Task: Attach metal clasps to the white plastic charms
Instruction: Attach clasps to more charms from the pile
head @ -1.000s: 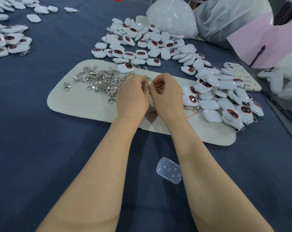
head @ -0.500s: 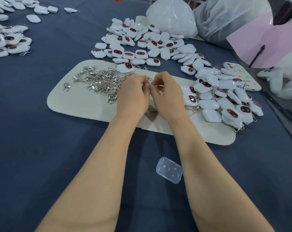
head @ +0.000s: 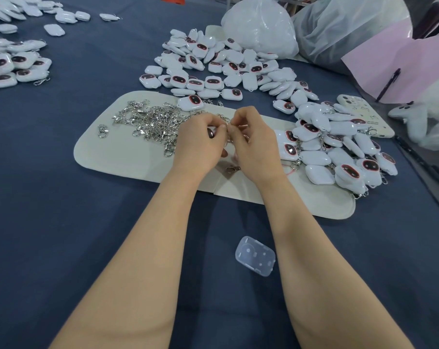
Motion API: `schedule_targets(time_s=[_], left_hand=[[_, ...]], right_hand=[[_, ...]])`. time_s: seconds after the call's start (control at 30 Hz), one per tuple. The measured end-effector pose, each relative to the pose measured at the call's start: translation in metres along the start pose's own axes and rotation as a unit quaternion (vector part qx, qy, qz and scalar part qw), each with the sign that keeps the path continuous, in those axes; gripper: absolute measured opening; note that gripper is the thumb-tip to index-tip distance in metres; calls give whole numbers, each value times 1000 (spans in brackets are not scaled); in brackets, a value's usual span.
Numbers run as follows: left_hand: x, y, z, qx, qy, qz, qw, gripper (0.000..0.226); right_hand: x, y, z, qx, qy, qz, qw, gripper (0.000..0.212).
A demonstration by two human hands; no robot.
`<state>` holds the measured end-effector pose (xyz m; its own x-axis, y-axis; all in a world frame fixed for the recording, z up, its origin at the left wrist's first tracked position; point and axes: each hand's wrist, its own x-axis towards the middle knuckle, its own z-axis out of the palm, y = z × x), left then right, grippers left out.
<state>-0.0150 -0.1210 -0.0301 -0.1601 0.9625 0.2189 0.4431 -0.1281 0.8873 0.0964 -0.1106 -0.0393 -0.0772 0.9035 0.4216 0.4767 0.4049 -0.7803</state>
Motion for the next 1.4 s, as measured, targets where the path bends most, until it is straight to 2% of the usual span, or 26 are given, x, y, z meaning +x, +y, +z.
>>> schedule_targets(time_s=[0.1, 0.37, 0.7, 1.03, 1.17, 1.4], left_hand=[[0, 0, 1, -23, 2, -6, 1000, 14], [0, 3, -1, -144, 10, -45, 989, 12], [-2, 3, 3, -178, -6, -18, 984, 21], [-2, 1, 3, -128, 12, 23, 991, 22], [-1, 1, 4, -95, 19, 40, 994, 24], [2, -2, 5, -69, -17, -18, 997, 23]], right_hand=[[0, -2, 0, -19, 4, -12, 1000, 10], [1, -1, -2, -24, 49, 27, 998, 11], [1, -4, -1, -51, 37, 28, 998, 11], [0, -8, -2, -55, 2, 31, 998, 9], [1, -6, -3, -17, 4, 48, 999, 10], [4, -1, -2, 38, 15, 85, 996, 22]])
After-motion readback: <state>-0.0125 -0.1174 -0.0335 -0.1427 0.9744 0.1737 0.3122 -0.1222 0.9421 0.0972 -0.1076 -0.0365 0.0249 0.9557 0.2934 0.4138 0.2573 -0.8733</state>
